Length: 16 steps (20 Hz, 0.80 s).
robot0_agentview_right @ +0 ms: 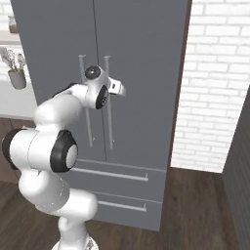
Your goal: Take the strawberry from the fridge and place it on top of the pancake, located on the dining counter.
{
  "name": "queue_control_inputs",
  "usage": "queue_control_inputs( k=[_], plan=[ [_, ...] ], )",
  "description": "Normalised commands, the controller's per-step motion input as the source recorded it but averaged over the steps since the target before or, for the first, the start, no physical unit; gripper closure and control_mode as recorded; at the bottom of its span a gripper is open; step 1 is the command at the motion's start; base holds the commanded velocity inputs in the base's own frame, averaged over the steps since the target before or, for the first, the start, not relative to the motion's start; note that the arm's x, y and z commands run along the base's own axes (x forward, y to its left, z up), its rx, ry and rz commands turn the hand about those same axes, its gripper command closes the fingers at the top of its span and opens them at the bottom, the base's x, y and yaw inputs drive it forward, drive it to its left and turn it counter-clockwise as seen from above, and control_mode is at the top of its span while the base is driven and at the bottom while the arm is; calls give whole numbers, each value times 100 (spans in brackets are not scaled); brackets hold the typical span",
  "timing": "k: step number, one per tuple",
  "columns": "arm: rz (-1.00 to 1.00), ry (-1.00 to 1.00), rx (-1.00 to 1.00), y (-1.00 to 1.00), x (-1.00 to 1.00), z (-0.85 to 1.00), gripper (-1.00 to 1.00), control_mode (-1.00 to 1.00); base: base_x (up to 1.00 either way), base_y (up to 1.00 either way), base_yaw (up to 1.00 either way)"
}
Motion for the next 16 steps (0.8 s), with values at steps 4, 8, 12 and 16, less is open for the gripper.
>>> queue_control_inputs(
  k=[4,8,12,16],
  plan=[
    [0,-5,1,2,75,-23,100,-100,0,0,0],
    [1,0,1,-2,17,-1,100,-100,0,0,0],
    [0,0,0,-41,-63,0,100,-100,0,0,0],
    [0,0,3,-79,-100,9,100,-100,0,0,0]
  ],
)
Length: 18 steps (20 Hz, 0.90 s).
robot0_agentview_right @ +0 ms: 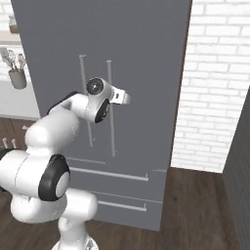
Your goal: Take the strawberry from the fridge and place it on top of the pancake, located on the dining counter.
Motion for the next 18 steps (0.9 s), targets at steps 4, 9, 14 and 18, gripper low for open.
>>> queue_control_inputs(
  k=[4,9,14,18],
  plan=[
    [0,0,3,-78,-100,12,100,-100,0,0,0],
    [-3,6,-4,-19,-52,-17,-100,-100,0,0,0],
    [0,5,-2,-3,-48,-4,-100,-100,0,0,0],
    [0,0,-3,4,-100,21,-100,-100,0,0,0]
  ],
)
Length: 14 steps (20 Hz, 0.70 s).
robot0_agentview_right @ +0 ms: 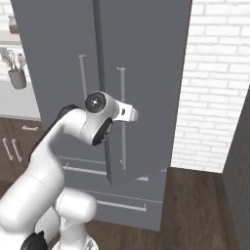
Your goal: Take the strawberry from the fridge and place it on top of the pancake, located on the dining counter.
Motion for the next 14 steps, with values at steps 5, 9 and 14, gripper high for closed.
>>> queue_control_inputs(
  k=[5,9,14],
  plan=[
    [0,4,-18,66,-54,42,-100,-100,0,0,0],
    [0,23,-29,100,13,33,-100,-100,0,0,0],
    [0,19,-25,100,52,2,-100,-100,0,0,0]
  ],
)
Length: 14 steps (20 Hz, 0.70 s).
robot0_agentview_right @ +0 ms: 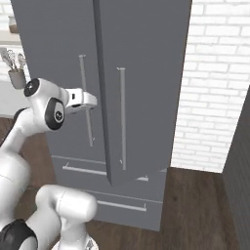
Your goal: Take the strawberry from the fridge and place it on top of the pancake, located on the dining counter.
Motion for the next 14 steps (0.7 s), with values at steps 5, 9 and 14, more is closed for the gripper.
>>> queue_control_inputs(
  k=[5,9,14],
  plan=[
    [6,16,-13,43,81,0,-100,-100,0,0,0],
    [8,13,-14,20,83,-12,-100,-100,0,0,0],
    [0,2,-13,0,68,-24,-100,-100,0,0,0]
  ],
)
